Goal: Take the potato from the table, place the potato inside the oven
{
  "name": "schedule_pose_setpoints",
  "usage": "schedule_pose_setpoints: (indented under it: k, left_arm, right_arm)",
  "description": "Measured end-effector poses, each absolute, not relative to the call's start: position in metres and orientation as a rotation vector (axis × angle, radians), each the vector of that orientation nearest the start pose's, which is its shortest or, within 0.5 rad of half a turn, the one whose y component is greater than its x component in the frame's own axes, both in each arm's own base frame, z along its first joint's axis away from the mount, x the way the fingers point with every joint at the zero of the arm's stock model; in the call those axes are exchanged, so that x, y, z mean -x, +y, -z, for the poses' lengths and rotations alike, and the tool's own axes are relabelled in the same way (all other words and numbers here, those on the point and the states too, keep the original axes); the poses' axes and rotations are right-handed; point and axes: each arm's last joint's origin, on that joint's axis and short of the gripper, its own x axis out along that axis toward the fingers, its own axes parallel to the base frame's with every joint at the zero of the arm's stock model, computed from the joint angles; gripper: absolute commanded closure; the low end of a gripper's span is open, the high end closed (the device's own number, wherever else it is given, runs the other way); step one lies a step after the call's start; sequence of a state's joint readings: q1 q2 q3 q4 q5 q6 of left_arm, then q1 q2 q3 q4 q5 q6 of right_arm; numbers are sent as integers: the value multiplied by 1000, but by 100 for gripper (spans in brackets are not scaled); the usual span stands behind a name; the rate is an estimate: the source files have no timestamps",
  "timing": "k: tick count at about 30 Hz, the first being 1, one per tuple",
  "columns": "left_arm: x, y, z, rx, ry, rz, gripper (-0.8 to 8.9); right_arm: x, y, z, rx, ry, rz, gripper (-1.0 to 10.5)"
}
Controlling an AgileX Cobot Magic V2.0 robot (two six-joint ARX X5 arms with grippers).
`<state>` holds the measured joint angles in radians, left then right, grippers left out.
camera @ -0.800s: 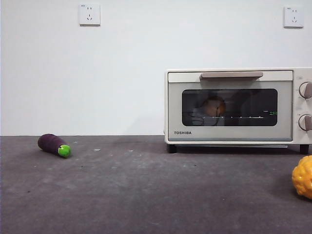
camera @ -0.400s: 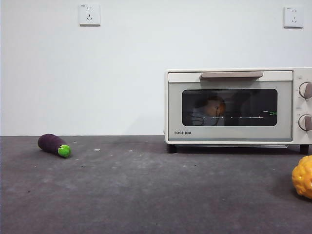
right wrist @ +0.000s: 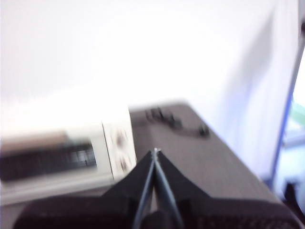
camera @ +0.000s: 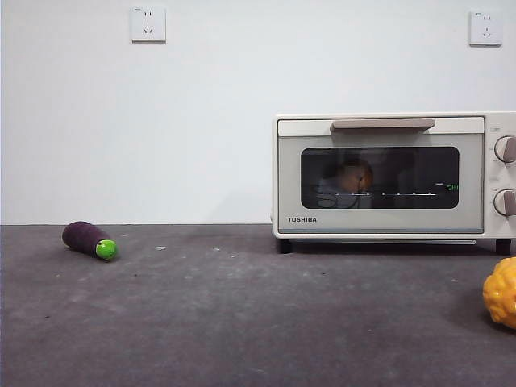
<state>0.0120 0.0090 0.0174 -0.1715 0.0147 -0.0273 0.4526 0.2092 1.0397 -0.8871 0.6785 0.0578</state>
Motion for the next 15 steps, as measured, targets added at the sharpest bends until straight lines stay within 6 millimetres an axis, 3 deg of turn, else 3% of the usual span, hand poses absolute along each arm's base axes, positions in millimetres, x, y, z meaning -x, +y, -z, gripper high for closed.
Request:
schedule_pose_setpoints:
  k: [3,6,15]
  left_arm:
    - [-96,1,-152,29,163,0,817]
    - [-96,1,-152,29,163,0,817]
    - [-96,1,-152,29,163,0,817]
  right_arm:
    - [-1,-18,-366,5,-63,204,945]
    - [-21,-8,-345,61,-122,161,945]
    - [-71,12,-244,164,-139,-27,945]
